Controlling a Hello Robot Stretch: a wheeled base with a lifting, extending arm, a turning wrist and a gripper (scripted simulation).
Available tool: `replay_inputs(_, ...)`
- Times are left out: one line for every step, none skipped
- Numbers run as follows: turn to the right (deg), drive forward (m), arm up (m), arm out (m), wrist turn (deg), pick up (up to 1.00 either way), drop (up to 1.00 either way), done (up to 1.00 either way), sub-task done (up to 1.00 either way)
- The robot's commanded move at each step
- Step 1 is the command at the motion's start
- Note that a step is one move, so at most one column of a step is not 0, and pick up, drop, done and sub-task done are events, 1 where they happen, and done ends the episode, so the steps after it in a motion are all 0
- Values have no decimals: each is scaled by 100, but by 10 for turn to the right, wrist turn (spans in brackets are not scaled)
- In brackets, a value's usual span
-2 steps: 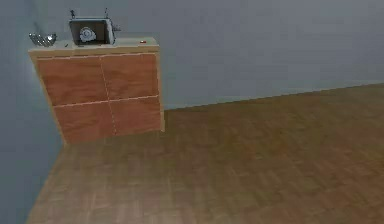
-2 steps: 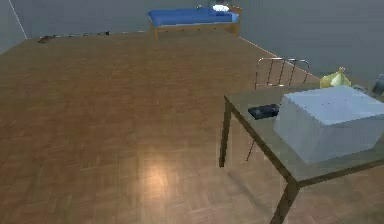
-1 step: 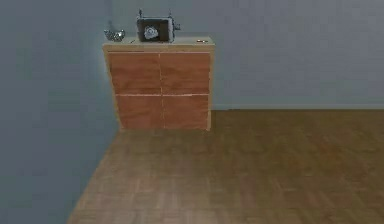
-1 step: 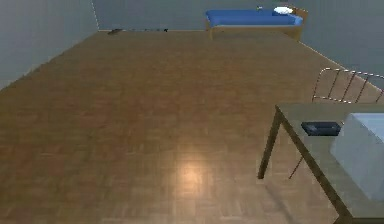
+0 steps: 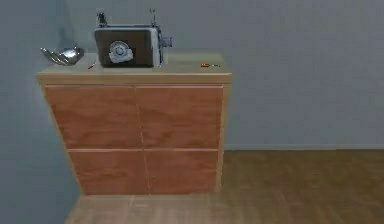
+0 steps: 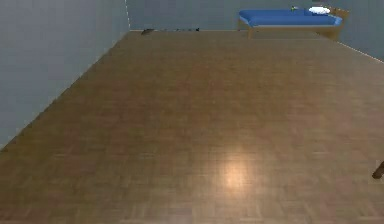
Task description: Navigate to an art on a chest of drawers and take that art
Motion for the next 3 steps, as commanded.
replay_inputs(0, 50, 0, 0, 0, 0, 0, 0, 0)
replay_inputs(0, 15, 0, 0, 0, 0, 0, 0, 0)
replay_inputs(-450, 0, 0, 0, 0, 0, 0, 0, 0)
